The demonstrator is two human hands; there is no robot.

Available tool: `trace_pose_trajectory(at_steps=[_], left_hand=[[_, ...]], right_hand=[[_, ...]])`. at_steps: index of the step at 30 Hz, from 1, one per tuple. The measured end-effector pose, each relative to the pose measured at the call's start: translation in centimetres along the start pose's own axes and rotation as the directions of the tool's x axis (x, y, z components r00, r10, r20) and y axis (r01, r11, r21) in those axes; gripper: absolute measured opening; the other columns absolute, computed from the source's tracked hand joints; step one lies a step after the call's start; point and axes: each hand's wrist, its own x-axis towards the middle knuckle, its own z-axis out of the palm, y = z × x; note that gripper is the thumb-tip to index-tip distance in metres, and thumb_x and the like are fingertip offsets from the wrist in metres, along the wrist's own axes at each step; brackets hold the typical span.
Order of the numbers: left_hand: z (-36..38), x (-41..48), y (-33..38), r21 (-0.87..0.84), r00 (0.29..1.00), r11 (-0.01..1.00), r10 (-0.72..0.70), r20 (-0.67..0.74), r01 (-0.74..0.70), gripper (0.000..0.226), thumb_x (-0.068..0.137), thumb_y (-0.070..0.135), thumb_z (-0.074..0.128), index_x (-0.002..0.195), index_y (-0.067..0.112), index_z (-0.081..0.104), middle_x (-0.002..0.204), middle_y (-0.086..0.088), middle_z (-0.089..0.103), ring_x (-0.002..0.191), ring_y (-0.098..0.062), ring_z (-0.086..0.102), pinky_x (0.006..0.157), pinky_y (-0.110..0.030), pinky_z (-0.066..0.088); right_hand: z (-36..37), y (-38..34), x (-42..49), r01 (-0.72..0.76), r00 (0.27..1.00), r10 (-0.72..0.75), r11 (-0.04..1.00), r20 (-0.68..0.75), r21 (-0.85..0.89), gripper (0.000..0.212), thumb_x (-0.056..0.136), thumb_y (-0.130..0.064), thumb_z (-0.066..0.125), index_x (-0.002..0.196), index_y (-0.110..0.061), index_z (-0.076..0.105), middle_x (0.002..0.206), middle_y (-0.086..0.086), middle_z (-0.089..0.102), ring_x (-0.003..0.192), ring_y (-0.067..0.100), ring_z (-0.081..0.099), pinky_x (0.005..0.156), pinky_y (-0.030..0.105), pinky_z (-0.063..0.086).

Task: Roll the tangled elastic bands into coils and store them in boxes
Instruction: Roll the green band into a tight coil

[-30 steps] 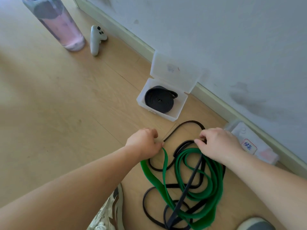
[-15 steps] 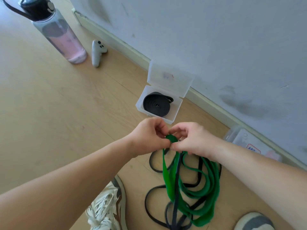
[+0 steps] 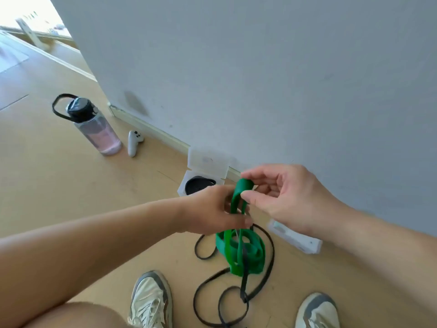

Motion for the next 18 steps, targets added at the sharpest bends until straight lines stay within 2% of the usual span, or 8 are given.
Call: trace_pose_trajectory(at_steps=[3, 6, 10, 12, 14, 16, 18], left_hand=[[-0.4, -1.4, 4.6, 0.082, 0.996, 0.995, 0.062, -0.061, -0.057, 0.021, 0.088, 0.039, 0.075, 0.105, 0.033, 0.063, 0.099, 0.011, 0.074, 0.096, -0.003, 0.071, 0.093, -0.033, 0.059], [-0.6, -2.6, 8.8, 0.094, 0.969, 0.992, 0.106, -0.222, -0.087, 0.029, 0.079, 0.042, 0.078, 0.101, 0.03, 0.063, 0.097, 0.007, 0.073, 0.095, -0.011, 0.071, 0.09, -0.04, 0.059], [0.7, -4.3, 13.1, -0.032, 0.869, 0.98, 0.157, -0.468, -0.195, 0.039, 0.077, 0.025, 0.087, 0.107, 0.031, 0.062, 0.098, 0.013, 0.073, 0.095, 0.001, 0.068, 0.091, -0.029, 0.058], [2.1, -5.1, 14.1, -0.125, 0.804, 0.958, 0.14, -0.578, -0.257, 0.039, 0.076, 0.018, 0.088, 0.106, 0.03, 0.065, 0.099, 0.014, 0.075, 0.095, 0.0, 0.071, 0.092, -0.024, 0.058], [3.5, -5.5, 14.4, -0.178, 0.763, 0.938, 0.122, -0.634, -0.299, 0.038, 0.078, 0.018, 0.087, 0.109, 0.03, 0.07, 0.1, 0.017, 0.076, 0.096, -0.001, 0.073, 0.091, -0.026, 0.059], [4.0, -5.7, 14.2, -0.155, 0.748, 0.939, 0.138, -0.649, -0.308, 0.038, 0.081, 0.02, 0.086, 0.116, 0.031, 0.074, 0.102, 0.021, 0.076, 0.097, -0.001, 0.073, 0.092, -0.023, 0.059], [3.7, -5.5, 13.9, -0.085, 0.76, 0.949, 0.188, -0.622, -0.305, 0.038, 0.083, 0.021, 0.085, 0.118, 0.029, 0.076, 0.105, 0.021, 0.073, 0.097, -0.002, 0.072, 0.092, -0.022, 0.058]], right_hand=[[-1.9, -2.5, -2.9, 0.04, 0.989, -0.023, 0.992, -0.144, 0.116, 0.027, 0.089, -0.015, 0.079, 0.112, -0.029, 0.075, 0.099, -0.013, 0.08, 0.089, 0.006, 0.076, 0.086, 0.022, 0.061], [-3.9, -4.5, -5.6, 0.111, 0.938, -0.026, 0.967, -0.347, 0.229, 0.024, 0.095, -0.009, 0.071, 0.113, -0.025, 0.073, 0.1, -0.009, 0.08, 0.087, 0.01, 0.077, 0.082, 0.022, 0.061], [-6.7, -6.3, -8.5, 0.193, 0.833, 0.007, 0.934, -0.554, 0.302, 0.025, 0.101, -0.008, 0.062, 0.114, -0.026, 0.072, 0.1, -0.009, 0.08, 0.083, 0.013, 0.078, 0.08, 0.022, 0.061], [-7.5, -6.3, -9.5, 0.176, 0.824, 0.023, 0.94, -0.566, 0.294, 0.028, 0.103, -0.006, 0.058, 0.112, -0.029, 0.073, 0.101, -0.008, 0.079, 0.084, 0.014, 0.078, 0.084, 0.027, 0.062], [-8.0, -5.7, -10.2, 0.115, 0.84, 0.062, 0.95, -0.538, 0.289, 0.032, 0.103, -0.006, 0.056, 0.109, -0.033, 0.073, 0.104, -0.009, 0.079, 0.088, 0.013, 0.077, 0.089, 0.034, 0.061], [-8.6, -4.9, -10.6, 0.042, 0.861, 0.068, 0.978, -0.504, 0.204, 0.033, 0.101, -0.01, 0.06, 0.107, -0.04, 0.072, 0.107, -0.011, 0.077, 0.094, 0.006, 0.074, 0.091, 0.031, 0.059], [-9.0, -4.6, -10.8, 0.042, 0.891, -0.007, 0.997, -0.454, 0.068, 0.039, 0.096, -0.008, 0.065, 0.112, -0.044, 0.067, 0.119, -0.016, 0.071, 0.111, 0.0, 0.067, 0.099, 0.028, 0.053]])
